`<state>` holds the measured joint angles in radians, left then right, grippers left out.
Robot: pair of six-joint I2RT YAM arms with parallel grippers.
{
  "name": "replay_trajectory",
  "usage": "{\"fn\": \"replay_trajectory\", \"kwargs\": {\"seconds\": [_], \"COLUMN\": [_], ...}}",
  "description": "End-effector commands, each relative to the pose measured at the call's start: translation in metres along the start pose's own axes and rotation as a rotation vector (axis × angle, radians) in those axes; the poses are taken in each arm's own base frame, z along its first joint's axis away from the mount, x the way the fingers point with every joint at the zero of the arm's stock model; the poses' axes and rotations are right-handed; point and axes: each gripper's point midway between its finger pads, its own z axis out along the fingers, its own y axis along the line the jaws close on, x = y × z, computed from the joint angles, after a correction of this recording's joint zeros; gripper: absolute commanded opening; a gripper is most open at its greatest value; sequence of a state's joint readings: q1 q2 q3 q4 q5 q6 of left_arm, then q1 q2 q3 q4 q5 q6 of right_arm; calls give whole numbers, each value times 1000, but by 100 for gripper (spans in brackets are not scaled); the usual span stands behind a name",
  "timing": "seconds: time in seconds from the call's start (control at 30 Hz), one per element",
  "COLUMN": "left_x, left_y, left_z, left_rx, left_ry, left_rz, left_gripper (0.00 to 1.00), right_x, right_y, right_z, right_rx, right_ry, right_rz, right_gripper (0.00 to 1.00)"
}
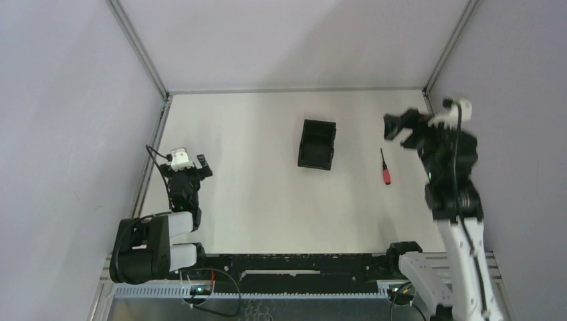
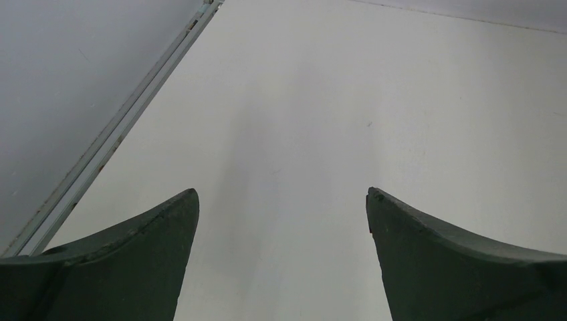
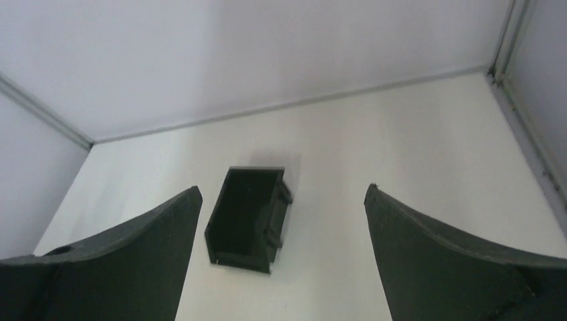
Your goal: Put the screwdriver in the bin
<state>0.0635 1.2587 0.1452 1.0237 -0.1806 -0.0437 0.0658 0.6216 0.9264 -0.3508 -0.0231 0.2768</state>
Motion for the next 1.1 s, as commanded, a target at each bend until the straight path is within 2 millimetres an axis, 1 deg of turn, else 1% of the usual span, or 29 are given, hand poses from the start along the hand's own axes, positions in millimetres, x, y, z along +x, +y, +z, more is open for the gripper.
{"fn": "replay_trajectory", "kwargs": {"seconds": [0.0,0.07,0.17,0.2,0.27,0.33,0.37,0.4,0.47,0.57,0.63,0.7,0.73,0.8,0.83,0.9,0.93,1.0,1.07], "left_x": [-29,-29,-29,-29,-28,-29,-28,-29,-28,-29,-29,-29,-28,-29,-28,-29,-29,-29,-28], "left_y": [-4,-4,-4,-4,-4,-4,-3,-4,-4,-4,-4,-4,-4,-4,-4,-4,-4,-4,-4], "left_z": [11,10,10,10,10,10,10,10,10,10,11,10,10,10,10,10,10,10,10], "left_rx": [6,6,6,5,5,6,4,6,5,5,5,6,6,5,6,6,5,5,5], "left_ry": [-82,-81,-81,-81,-79,-80,-79,-81,-79,-80,-80,-80,-80,-80,-79,-81,-81,-80,-80], "left_rz": [2,2,3,3,3,2,2,2,3,3,3,3,3,3,3,3,3,3,3], "left_gripper": [100,100,100,100,100,100,100,100,100,100,100,100,100,100,100,100,100,100,100], "right_x": [19,42,79,99,135,181,198,212,238,266,280,293,298,303,302,294,286,263,233], "right_y": [-23,-46,-84,-96,-111,-124,-130,-142,-157,-175,-180,-183,-185,-187,-188,-187,-185,-177,-164], "right_z": [49,67,87,92,102,108,110,109,107,105,103,102,102,100,99,100,101,107,115], "right_rx": [159,277,434,462,467,463,469,492,511,540,540,532,531,529,528,529,526,508,488], "right_ry": [362,575,804,873,969,1076,1112,1141,1183,1228,1260,1284,1296,1311,1316,1306,1294,1254,1206], "right_rz": [-129,-171,-222,-222,-198,-179,-175,-158,-137,-133,-142,-141,-142,-150,-158,-171,-179,-184,-174], "right_gripper": [100,100,100,100,100,99,98,96,93,88,82,72,61,41,31,5,0,0,0]}}
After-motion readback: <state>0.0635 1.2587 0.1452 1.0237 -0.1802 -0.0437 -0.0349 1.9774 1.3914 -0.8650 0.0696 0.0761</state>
